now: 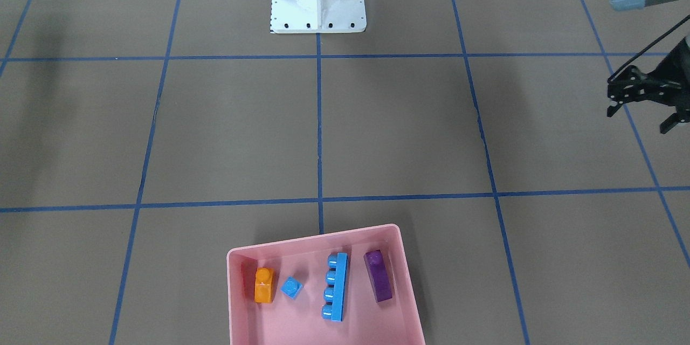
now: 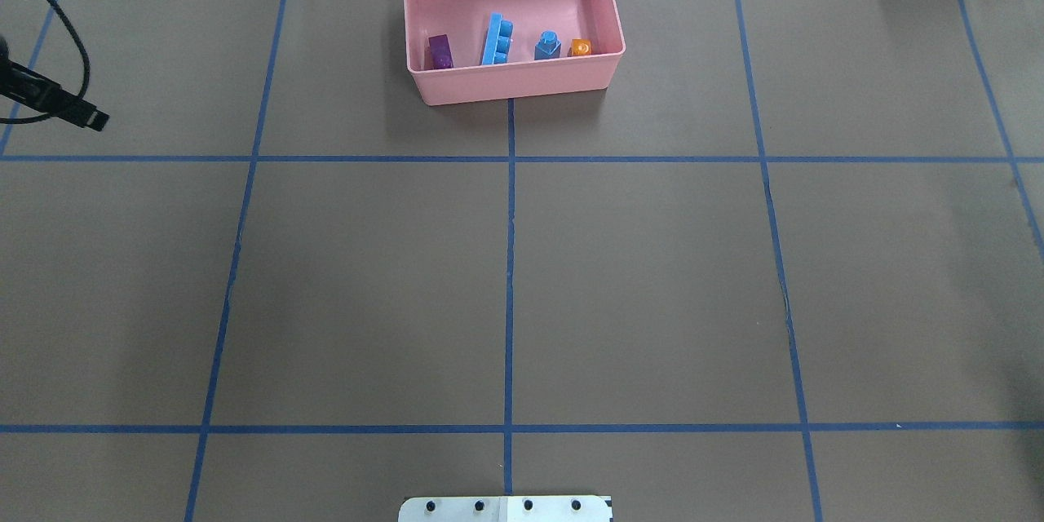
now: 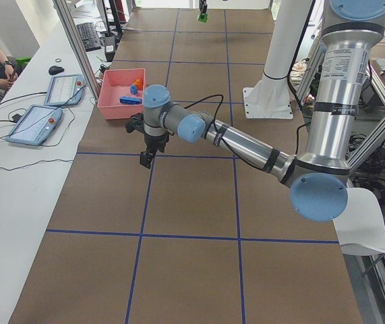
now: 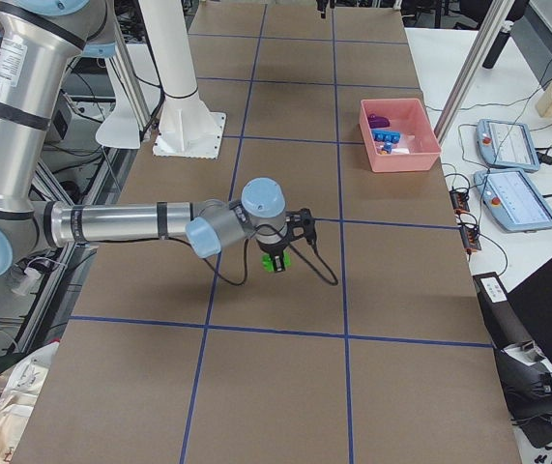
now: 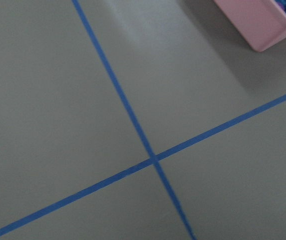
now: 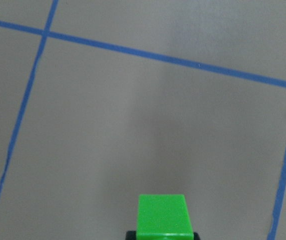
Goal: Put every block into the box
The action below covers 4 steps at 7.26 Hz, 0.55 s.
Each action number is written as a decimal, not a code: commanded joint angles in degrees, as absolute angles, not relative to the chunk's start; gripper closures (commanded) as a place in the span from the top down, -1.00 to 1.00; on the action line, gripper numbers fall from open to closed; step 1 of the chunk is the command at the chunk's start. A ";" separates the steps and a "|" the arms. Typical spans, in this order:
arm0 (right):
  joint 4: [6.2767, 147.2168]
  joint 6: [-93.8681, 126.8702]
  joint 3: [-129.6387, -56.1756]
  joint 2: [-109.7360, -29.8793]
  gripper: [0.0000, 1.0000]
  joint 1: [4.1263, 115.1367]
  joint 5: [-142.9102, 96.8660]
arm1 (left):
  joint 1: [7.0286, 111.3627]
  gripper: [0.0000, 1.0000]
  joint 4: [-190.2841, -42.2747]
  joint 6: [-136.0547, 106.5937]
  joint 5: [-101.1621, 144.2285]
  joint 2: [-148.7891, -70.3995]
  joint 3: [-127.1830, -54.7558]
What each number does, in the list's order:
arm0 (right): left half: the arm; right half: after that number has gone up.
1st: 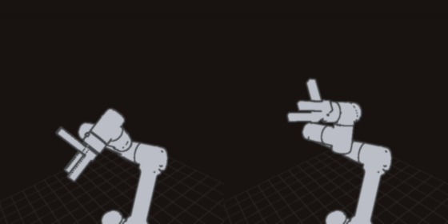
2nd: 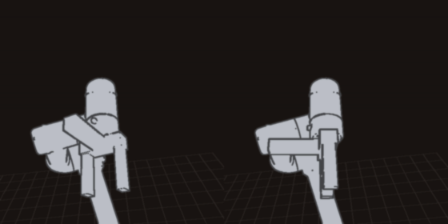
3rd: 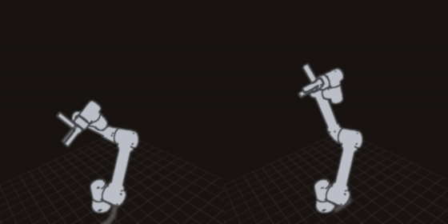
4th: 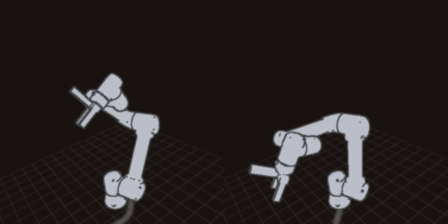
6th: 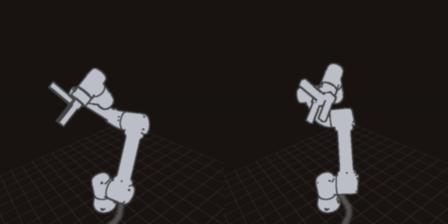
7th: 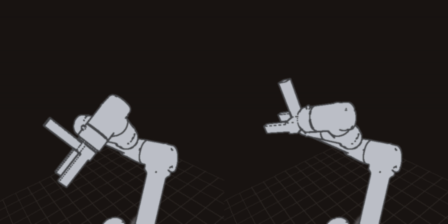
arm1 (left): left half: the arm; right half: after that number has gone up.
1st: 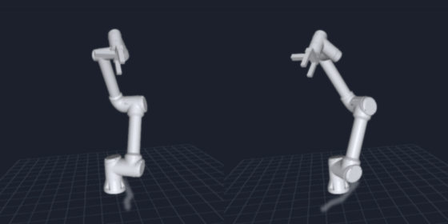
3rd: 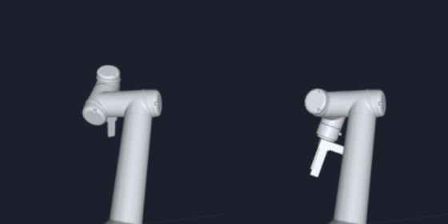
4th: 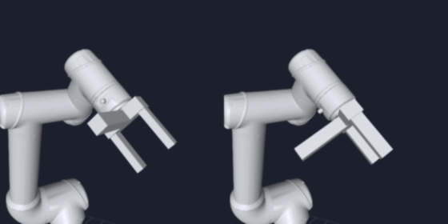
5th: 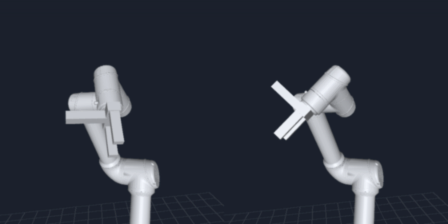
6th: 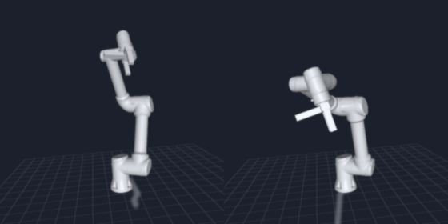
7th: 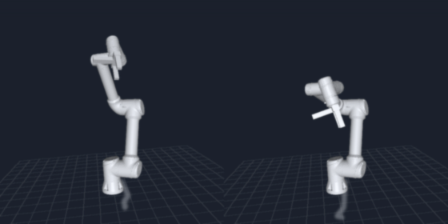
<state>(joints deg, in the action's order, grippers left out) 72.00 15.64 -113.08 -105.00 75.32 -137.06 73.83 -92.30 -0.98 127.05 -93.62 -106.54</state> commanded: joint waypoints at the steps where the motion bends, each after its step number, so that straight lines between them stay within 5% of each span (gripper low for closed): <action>1: 94.04 15.64 -118.90 -90.60 -1.00 76.20 -137.20 | 82.83 1.00 -91.40 3.78 127.61 -88.16 -100.67; 4: 104.67 29.71 -116.38 -70.99 -1.00 69.65 -136.15 | 92.53 1.00 -90.71 6.06 132.85 -86.49 -96.15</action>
